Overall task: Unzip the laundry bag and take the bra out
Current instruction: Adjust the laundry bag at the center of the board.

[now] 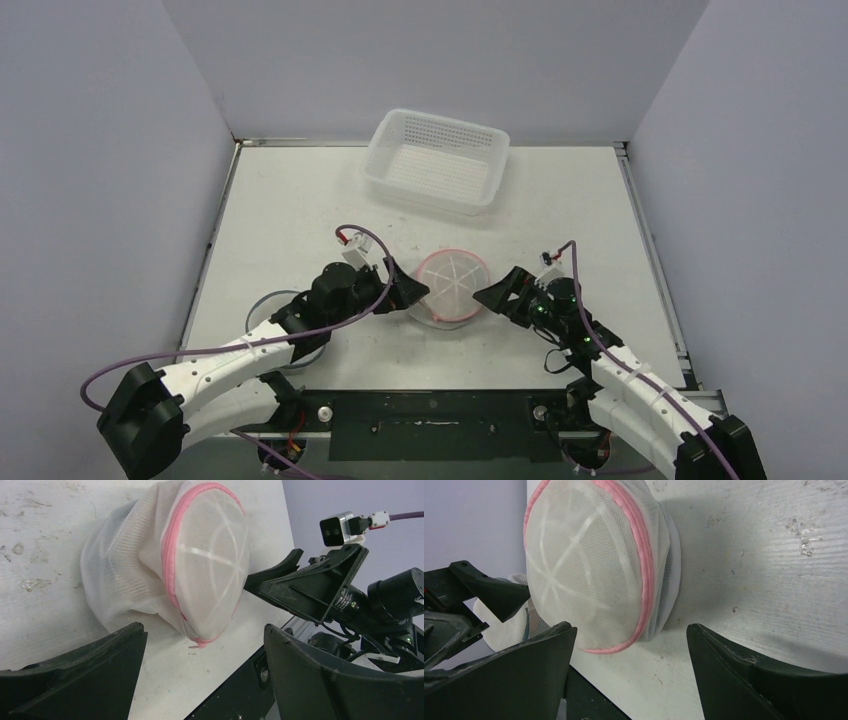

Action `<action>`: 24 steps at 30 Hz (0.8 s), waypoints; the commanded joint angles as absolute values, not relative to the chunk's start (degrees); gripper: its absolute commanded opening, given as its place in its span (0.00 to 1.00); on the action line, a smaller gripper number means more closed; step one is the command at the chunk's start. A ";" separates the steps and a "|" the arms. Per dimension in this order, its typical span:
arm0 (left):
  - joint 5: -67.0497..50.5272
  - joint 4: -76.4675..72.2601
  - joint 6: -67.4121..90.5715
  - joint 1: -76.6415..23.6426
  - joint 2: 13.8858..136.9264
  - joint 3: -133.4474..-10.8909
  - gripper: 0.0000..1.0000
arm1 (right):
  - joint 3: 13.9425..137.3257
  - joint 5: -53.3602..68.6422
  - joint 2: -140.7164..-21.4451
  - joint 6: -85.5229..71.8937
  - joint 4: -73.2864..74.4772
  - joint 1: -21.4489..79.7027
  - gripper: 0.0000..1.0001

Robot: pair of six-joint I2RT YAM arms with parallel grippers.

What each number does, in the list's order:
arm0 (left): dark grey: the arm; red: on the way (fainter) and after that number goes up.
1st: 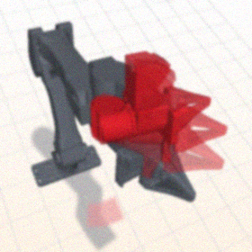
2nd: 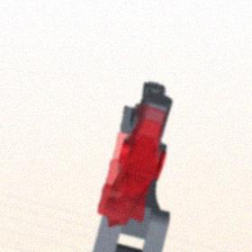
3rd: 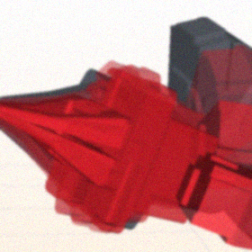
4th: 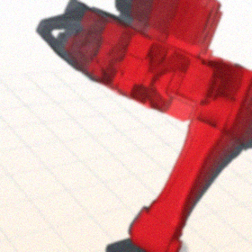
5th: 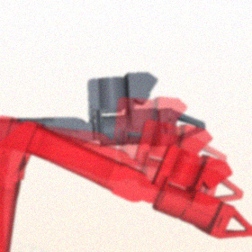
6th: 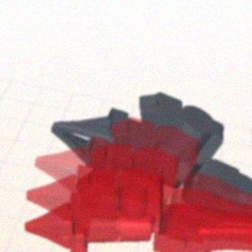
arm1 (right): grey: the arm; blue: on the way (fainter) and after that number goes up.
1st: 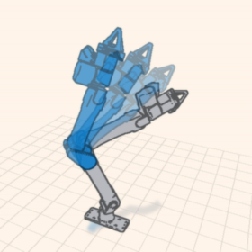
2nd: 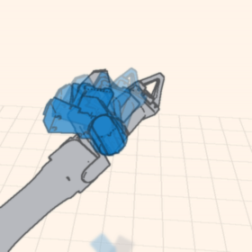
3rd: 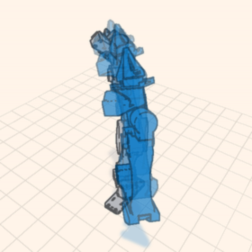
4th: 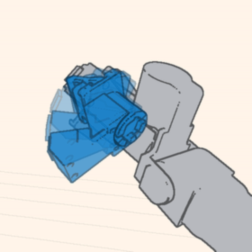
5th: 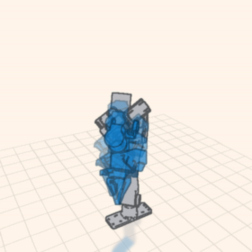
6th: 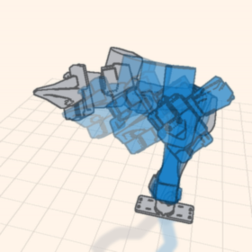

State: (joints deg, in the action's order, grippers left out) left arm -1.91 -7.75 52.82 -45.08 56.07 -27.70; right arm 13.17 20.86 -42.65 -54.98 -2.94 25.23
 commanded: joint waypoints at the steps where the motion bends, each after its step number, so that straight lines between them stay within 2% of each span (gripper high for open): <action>1: -5.21 -14.57 54.31 -45.52 57.44 -27.65 0.85 | 12.56 22.37 -47.30 -57.84 -16.04 25.57 0.83; 4: -5.25 -16.39 55.49 -45.53 57.71 -25.91 0.85 | 11.78 23.81 -50.72 -59.37 -20.78 25.65 0.80; 8: -5.36 -17.82 55.96 -45.69 58.52 -24.86 0.85 | 11.34 25.37 -53.83 -61.10 -25.60 25.87 0.71; 15: -4.96 -18.39 56.34 -45.70 57.19 -23.60 0.85 | 12.38 27.28 -54.63 -62.40 -26.15 26.65 0.38; 19: -4.03 -17.40 56.68 -45.63 54.02 -22.56 0.85 | 13.41 29.22 -53.43 -62.99 -25.03 26.55 0.08; 24: -3.17 -17.11 59.58 -45.62 49.08 -19.66 0.85 | 12.87 31.71 -50.99 -66.12 -26.67 26.34 0.05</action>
